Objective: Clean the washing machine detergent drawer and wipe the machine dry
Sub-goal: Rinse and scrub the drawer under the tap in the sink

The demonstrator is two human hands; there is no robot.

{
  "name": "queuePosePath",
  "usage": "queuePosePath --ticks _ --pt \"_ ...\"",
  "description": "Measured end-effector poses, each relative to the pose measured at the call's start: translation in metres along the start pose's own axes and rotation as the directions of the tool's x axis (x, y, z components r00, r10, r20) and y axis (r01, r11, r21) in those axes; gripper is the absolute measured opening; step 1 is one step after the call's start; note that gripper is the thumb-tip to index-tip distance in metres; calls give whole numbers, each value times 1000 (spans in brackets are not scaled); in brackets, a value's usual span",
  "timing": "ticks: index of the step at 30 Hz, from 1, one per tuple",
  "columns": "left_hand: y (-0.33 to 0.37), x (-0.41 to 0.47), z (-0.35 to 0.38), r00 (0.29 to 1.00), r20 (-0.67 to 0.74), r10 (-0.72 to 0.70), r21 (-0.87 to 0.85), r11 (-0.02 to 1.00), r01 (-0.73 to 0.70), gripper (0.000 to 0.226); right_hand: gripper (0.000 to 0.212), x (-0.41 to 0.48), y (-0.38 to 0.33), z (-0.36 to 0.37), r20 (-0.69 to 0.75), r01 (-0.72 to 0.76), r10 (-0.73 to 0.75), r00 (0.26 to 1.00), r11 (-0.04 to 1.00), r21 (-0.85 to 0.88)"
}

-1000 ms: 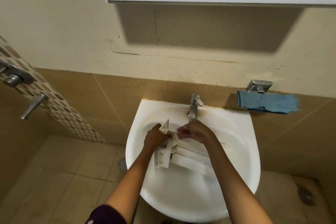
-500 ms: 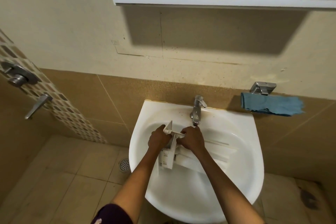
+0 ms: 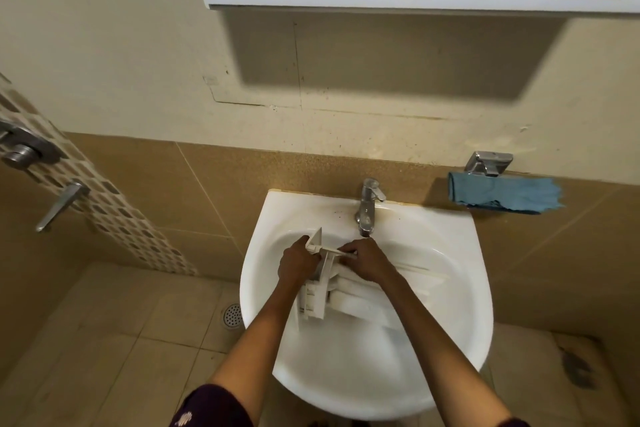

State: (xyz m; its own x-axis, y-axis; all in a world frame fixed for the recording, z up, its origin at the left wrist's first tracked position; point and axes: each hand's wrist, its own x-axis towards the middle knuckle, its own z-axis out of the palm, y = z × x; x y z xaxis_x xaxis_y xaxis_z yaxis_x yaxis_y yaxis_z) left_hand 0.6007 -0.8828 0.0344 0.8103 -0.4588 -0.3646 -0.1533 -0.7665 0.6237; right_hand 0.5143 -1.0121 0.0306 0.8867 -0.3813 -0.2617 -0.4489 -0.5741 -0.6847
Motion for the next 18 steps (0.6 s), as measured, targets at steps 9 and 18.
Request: queuePosePath --ticks 9,18 --pt "2 0 -1 1000 3 -21 -18 1000 21 25 22 4 0 -1 -56 -9 14 998 995 98" --pt "0 0 -1 999 22 -41 -48 998 42 33 25 -18 50 -48 27 -121 118 993 972 203"
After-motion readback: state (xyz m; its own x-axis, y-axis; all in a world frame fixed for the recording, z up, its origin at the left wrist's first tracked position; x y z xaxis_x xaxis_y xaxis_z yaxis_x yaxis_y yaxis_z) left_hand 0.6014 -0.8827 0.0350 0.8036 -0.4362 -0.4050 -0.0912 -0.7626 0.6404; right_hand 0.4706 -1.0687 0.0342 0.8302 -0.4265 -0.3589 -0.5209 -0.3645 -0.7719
